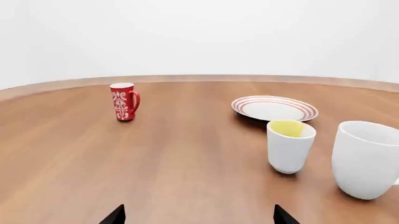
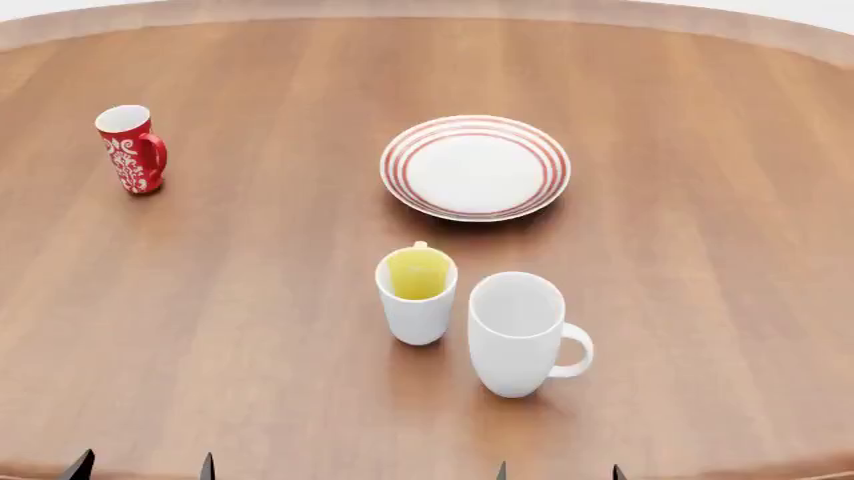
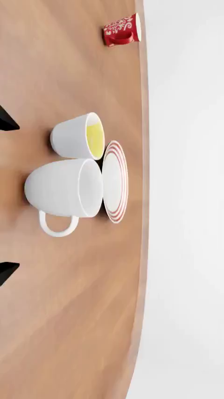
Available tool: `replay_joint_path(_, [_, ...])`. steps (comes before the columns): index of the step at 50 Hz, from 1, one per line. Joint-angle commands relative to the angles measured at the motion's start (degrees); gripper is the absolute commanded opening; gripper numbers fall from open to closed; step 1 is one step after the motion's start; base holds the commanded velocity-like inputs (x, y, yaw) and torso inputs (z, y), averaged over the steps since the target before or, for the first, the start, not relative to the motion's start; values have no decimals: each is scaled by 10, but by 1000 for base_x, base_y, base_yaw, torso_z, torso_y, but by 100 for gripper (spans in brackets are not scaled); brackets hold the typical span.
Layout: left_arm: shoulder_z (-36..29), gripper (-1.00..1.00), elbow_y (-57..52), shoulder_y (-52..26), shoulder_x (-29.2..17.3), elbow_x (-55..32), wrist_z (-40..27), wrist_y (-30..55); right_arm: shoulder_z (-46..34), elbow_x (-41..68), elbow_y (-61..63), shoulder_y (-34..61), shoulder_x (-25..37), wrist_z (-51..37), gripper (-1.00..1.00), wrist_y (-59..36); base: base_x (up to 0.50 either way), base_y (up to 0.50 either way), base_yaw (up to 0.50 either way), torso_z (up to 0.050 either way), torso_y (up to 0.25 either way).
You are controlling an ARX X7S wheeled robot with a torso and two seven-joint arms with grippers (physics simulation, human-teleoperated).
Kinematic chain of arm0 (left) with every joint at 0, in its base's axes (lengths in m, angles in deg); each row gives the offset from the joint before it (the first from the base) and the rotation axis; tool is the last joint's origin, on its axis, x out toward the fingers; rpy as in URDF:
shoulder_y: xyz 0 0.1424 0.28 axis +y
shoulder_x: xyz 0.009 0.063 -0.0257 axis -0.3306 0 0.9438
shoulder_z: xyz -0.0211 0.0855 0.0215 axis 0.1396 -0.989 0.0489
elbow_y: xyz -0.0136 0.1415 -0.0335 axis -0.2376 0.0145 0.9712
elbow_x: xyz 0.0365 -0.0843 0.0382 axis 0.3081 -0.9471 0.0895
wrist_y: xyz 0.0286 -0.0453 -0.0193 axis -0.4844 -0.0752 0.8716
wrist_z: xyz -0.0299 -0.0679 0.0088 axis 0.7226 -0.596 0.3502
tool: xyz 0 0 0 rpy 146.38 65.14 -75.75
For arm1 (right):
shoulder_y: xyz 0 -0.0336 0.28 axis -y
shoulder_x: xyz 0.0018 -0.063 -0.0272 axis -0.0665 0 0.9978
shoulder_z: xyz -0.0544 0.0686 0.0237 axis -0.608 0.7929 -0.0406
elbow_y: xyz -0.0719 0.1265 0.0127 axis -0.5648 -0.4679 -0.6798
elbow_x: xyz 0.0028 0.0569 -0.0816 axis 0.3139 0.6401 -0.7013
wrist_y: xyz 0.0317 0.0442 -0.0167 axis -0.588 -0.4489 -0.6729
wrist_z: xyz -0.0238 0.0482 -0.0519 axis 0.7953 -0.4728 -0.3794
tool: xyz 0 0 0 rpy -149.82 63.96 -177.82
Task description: Pick up the red mug and put it on the plate
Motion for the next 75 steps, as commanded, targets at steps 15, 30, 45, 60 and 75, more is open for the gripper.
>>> replay_joint_path(15, [-35,100,-11,-4,-32,-28,-35,12,-29,37,30,-2,31,-40,100,-31,0,0,0,0,0])
replay_joint_path(30, [-48,100,-192,-101,-62,-65,-35,241,-24,113,271,102,73,-39,100,-329,0,0,0,0,0])
replay_joint_path(45, [-54,100,-220,-147,-72,-73,-46,283,-3,141,314,163,88,-56,100,-407,0,0,0,0,0])
replay_joint_path(60, [-59,100,-208,-152,-78,-78,-54,275,-15,140,311,166,94,-65,100,-409,0,0,0,0,0])
replay_joint_path(75, [-64,100,-202,-153,-84,-83,-61,270,20,127,281,194,93,-110,100,-405,0,0,0,0,0])
